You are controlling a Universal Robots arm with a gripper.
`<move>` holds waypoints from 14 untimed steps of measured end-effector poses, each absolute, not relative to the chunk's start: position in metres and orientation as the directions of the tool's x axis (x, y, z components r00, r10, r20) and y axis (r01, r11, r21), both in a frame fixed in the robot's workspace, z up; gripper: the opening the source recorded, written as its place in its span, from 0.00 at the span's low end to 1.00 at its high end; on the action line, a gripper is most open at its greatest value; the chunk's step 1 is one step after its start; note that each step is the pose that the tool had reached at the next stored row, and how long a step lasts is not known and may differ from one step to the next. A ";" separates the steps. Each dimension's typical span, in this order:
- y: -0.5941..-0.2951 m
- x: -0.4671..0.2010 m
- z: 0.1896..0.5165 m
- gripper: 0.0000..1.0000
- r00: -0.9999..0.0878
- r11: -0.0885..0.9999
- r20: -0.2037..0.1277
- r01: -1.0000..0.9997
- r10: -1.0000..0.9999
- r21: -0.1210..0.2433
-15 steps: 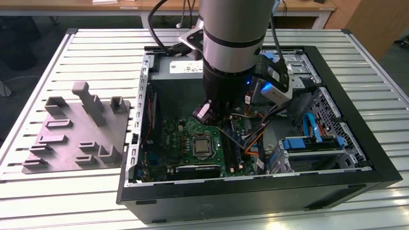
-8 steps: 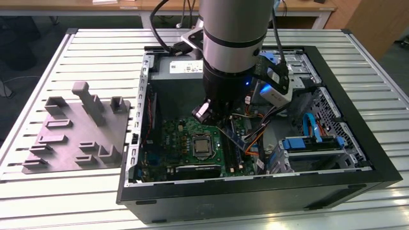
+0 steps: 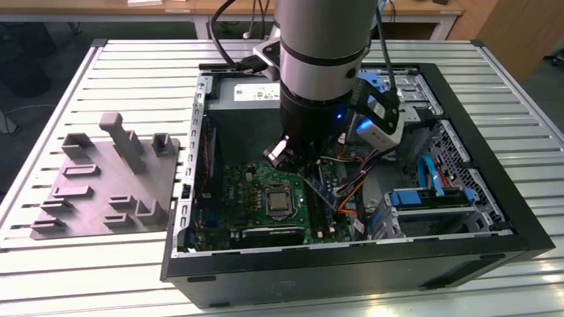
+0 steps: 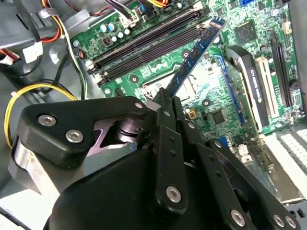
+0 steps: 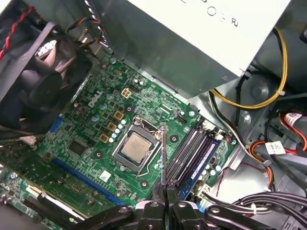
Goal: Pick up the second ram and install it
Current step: 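Insert the second ram into the second slot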
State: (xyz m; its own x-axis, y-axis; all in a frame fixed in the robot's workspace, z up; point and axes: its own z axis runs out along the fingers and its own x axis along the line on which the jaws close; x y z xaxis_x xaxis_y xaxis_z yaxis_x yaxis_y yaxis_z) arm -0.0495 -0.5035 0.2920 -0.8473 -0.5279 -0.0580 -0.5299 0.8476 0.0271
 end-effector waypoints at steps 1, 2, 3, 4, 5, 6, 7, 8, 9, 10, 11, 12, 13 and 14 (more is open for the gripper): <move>-0.504 -0.049 0.292 0.14 -0.851 0.852 -0.058 -0.524 -0.522 0.027; -0.504 -0.049 0.292 0.14 -0.855 0.855 -0.058 -0.517 -0.515 0.027; -0.504 -0.050 0.292 0.14 -0.859 0.859 -0.058 -0.511 -0.509 0.027; -0.504 -0.050 0.292 0.14 -0.863 0.863 -0.058 -0.505 -0.503 0.027; -0.504 -0.049 0.292 0.14 -0.866 0.866 -0.058 -0.499 -0.497 0.027; -0.504 -0.049 0.292 0.14 -0.870 0.870 -0.058 -0.492 -0.490 0.027; -0.504 -0.050 0.292 0.14 -0.873 0.874 -0.058 -0.486 -0.484 0.027; -0.504 -0.049 0.292 0.14 -0.877 0.877 -0.058 -0.479 -0.477 0.027; -0.504 -0.049 0.292 0.14 -0.880 0.880 -0.058 -0.473 -0.471 0.027; -0.504 -0.049 0.292 0.14 -0.883 0.884 -0.058 -0.467 -0.465 0.027; -0.504 -0.049 0.292 0.14 -0.886 0.887 -0.058 -0.462 -0.460 0.027; -0.504 -0.050 0.292 0.14 -0.889 0.890 -0.058 -0.456 -0.454 0.027; -0.504 -0.049 0.292 0.14 -0.892 0.893 -0.058 -0.450 -0.448 0.027; -0.504 -0.049 0.292 0.14 -0.895 0.896 -0.058 -0.444 -0.442 0.027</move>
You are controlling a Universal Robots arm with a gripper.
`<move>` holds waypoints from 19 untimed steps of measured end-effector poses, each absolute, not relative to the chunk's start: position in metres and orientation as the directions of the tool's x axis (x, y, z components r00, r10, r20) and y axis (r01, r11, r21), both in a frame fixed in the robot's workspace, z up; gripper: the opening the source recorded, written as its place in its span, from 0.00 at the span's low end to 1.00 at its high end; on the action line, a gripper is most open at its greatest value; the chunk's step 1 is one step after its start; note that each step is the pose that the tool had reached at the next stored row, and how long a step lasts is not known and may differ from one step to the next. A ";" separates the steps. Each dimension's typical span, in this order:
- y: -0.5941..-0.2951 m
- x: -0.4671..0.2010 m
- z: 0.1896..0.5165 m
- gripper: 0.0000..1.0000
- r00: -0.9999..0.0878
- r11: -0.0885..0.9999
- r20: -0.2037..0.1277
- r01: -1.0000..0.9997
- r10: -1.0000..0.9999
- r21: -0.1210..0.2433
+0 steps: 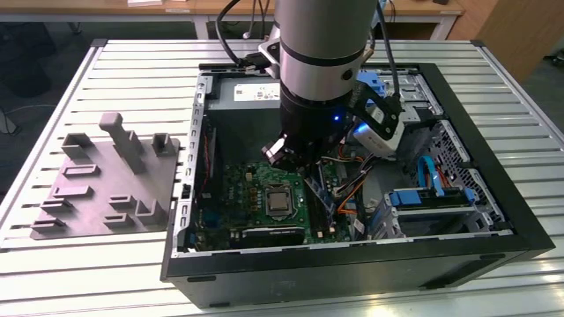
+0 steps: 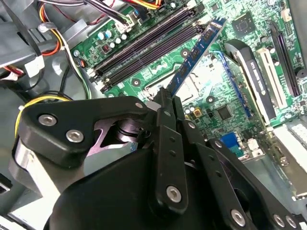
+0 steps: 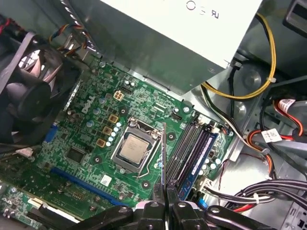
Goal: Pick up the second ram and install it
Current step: 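Insert the second ram into the second slot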
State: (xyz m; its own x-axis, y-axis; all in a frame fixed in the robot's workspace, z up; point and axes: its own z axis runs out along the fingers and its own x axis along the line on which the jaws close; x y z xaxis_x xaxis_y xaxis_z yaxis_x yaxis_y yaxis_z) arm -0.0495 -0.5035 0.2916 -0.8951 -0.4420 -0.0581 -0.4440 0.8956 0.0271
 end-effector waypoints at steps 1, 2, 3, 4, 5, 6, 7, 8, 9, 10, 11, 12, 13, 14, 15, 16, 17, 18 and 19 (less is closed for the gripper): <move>-0.504 -0.049 0.292 0.14 -0.898 0.898 -0.058 -0.438 -0.436 0.027; -0.504 -0.049 0.292 0.14 -0.900 0.901 -0.058 -0.433 -0.431 0.027; -0.504 -0.049 0.292 0.14 -0.903 0.903 -0.058 -0.428 -0.426 0.027; -0.504 -0.050 0.291 0.14 -0.905 0.906 -0.058 -0.423 -0.421 0.027; -0.504 -0.049 0.291 0.14 -0.908 0.908 -0.058 -0.418 -0.416 0.027; -0.504 -0.049 0.291 0.14 -0.910 0.910 -0.058 -0.413 -0.411 0.027; -0.504 -0.049 0.291 0.14 -0.912 0.912 -0.058 -0.408 -0.407 0.027; -0.504 -0.049 0.291 0.14 -0.914 0.914 -0.058 -0.405 -0.403 0.027; -0.504 -0.049 0.291 0.14 -0.915 0.916 -0.058 -0.401 -0.399 0.027; -0.504 -0.049 0.291 0.14 -0.917 0.918 -0.058 -0.397 -0.395 0.027; -0.504 -0.050 0.291 0.14 -0.919 0.919 -0.058 -0.392 -0.390 0.027; -0.504 -0.049 0.291 0.14 -0.921 0.921 -0.058 -0.388 -0.386 0.027; -0.504 -0.049 0.291 0.14 -0.922 0.923 -0.058 -0.384 -0.382 0.027; -0.504 -0.049 0.291 0.14 -0.924 0.925 -0.058 -0.379 -0.377 0.027; -0.504 -0.050 0.291 0.14 -0.926 0.927 -0.058 -0.375 -0.373 0.027; -0.504 -0.049 0.291 0.14 -0.928 0.928 -0.058 -0.370 -0.368 0.027; -0.504 -0.049 0.291 0.14 -0.930 0.930 -0.058 -0.366 -0.364 0.027; -0.504 -0.050 0.291 0.14 -0.931 0.932 -0.058 -0.362 -0.360 0.027; -0.504 -0.049 0.291 0.14 -0.933 0.934 -0.058 -0.357 -0.355 0.027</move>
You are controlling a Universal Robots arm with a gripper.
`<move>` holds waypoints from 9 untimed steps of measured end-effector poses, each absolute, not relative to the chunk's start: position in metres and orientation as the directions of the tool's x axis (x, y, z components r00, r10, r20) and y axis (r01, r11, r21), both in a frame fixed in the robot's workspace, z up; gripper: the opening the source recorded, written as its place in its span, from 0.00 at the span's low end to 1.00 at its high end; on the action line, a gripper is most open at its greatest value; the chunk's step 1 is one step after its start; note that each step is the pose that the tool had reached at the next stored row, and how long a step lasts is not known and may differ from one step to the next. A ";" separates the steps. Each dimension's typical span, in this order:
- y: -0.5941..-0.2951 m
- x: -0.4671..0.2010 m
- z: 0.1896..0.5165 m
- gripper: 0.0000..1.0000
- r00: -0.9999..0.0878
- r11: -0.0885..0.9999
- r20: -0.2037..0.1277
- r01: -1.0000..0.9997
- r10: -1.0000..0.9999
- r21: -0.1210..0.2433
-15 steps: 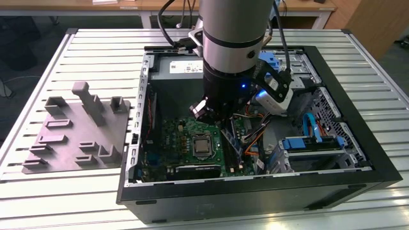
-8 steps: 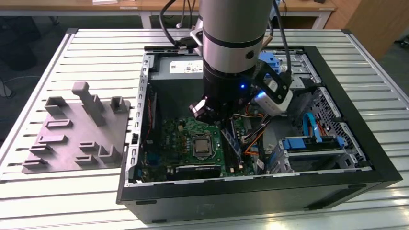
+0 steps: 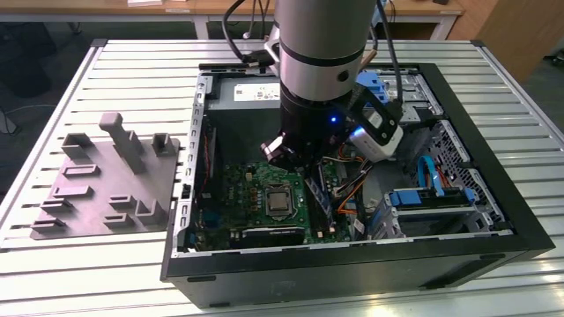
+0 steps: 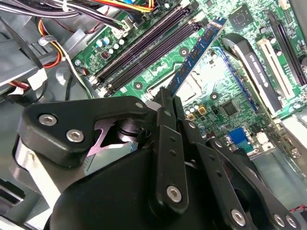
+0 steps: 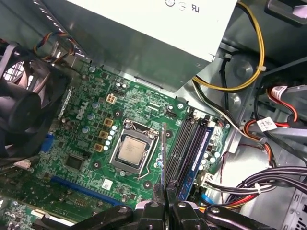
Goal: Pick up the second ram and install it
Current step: 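Insert the second ram into the second slot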
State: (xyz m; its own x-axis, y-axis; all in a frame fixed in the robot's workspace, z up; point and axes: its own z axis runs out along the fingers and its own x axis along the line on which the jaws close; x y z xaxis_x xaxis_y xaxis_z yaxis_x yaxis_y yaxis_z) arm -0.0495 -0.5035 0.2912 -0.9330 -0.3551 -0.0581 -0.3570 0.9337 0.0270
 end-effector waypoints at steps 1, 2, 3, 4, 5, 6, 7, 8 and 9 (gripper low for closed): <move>-0.504 -0.049 0.291 0.14 -0.935 0.935 -0.058 -0.352 -0.350 0.027; -0.504 -0.050 0.291 0.14 -0.937 0.937 -0.058 -0.347 -0.345 0.027; -0.504 -0.049 0.291 0.14 -0.939 0.939 -0.058 -0.342 -0.340 0.027; -0.504 -0.049 0.291 0.14 -0.940 0.941 -0.058 -0.337 -0.335 0.027; -0.504 -0.049 0.291 0.14 -0.942 0.943 -0.058 -0.332 -0.330 0.027; -0.504 -0.049 0.291 0.14 -0.944 0.945 -0.058 -0.327 -0.325 0.027; -0.504 -0.050 0.291 0.14 -0.946 0.946 -0.058 -0.322 -0.320 0.027; -0.504 -0.049 0.291 0.14 -0.947 0.948 -0.058 -0.317 -0.315 0.027; -0.504 -0.049 0.291 0.14 -0.949 0.950 -0.058 -0.312 -0.310 0.027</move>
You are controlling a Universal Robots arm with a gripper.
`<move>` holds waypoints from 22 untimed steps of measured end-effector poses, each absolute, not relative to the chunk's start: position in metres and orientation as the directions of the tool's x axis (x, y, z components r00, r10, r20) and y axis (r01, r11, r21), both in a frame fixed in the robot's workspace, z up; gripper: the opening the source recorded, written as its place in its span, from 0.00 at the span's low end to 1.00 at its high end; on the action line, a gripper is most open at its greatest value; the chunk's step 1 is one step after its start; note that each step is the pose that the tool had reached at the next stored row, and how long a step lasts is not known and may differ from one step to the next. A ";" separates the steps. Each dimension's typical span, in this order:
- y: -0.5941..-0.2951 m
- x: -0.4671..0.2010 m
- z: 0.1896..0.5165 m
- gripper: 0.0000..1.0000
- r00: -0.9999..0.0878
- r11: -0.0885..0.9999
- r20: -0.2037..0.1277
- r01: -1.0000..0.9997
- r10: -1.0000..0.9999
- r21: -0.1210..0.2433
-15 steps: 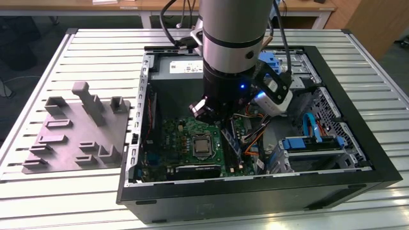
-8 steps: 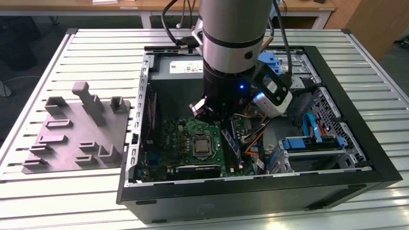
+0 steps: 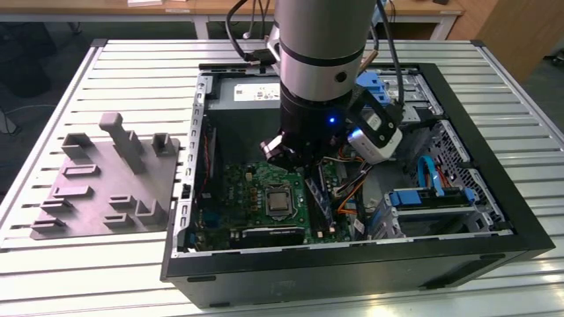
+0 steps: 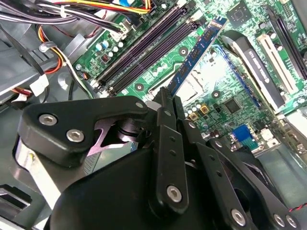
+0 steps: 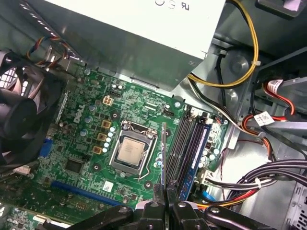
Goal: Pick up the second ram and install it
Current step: 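Insert the second ram into the second slot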
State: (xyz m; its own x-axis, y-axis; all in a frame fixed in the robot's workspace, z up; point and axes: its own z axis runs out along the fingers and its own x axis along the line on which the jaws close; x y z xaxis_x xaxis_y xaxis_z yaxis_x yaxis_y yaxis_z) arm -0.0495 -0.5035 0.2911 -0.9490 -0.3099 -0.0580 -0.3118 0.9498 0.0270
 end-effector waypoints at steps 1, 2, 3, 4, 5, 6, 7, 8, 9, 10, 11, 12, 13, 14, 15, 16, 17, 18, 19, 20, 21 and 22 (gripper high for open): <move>-0.504 -0.049 0.291 0.14 -0.950 0.951 -0.058 -0.308 -0.306 0.027; -0.504 -0.050 0.291 0.14 -0.952 0.953 -0.058 -0.303 -0.301 0.027; -0.504 -0.049 0.291 0.14 -0.953 0.954 -0.058 -0.299 -0.297 0.027; -0.504 -0.049 0.291 0.14 -0.954 0.955 -0.058 -0.295 -0.294 0.027; -0.504 -0.049 0.291 0.14 -0.956 0.956 -0.058 -0.291 -0.289 0.027; -0.504 -0.050 0.291 0.14 -0.957 0.958 -0.058 -0.287 -0.285 0.027; -0.504 -0.049 0.291 0.14 -0.958 0.959 -0.058 -0.283 -0.281 0.027; -0.504 -0.049 0.291 0.14 -0.959 0.960 -0.058 -0.279 -0.277 0.027; -0.504 -0.049 0.291 0.14 -0.960 0.961 -0.058 -0.275 -0.273 0.027; -0.504 -0.049 0.291 0.14 -0.961 0.962 -0.058 -0.271 -0.269 0.027; -0.504 -0.050 0.291 0.14 -0.963 0.963 -0.058 -0.266 -0.265 0.027; -0.504 -0.049 0.291 0.14 -0.964 0.965 -0.058 -0.262 -0.260 0.027; -0.504 -0.049 0.291 0.14 -0.965 0.966 -0.058 -0.258 -0.256 0.027; -0.504 -0.049 0.291 0.14 -0.966 0.967 -0.058 -0.254 -0.252 0.027; -0.504 -0.049 0.291 0.14 -0.967 0.968 -0.058 -0.250 -0.248 0.027; -0.504 -0.049 0.291 0.14 -0.968 0.969 -0.058 -0.246 -0.244 0.027; -0.504 -0.049 0.291 0.14 -0.969 0.970 -0.058 -0.242 -0.240 0.027; -0.504 -0.049 0.291 0.14 -0.970 0.971 -0.058 -0.238 -0.237 0.027; -0.504 -0.049 0.291 0.14 -0.971 0.972 -0.058 -0.234 -0.233 0.027; -0.504 -0.049 0.291 0.14 -0.972 0.972 -0.058 -0.231 -0.230 0.027; -0.504 -0.049 0.291 0.14 -0.972 0.973 -0.058 -0.227 -0.226 0.027; -0.504 -0.049 0.291 0.14 -0.974 0.975 -0.058 -0.222 -0.220 0.027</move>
State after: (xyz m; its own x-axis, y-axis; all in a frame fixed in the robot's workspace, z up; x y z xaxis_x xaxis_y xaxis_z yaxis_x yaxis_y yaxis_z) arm -0.0494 -0.5035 0.2906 -0.9737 -0.2202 -0.0581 -0.2220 0.9747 0.0270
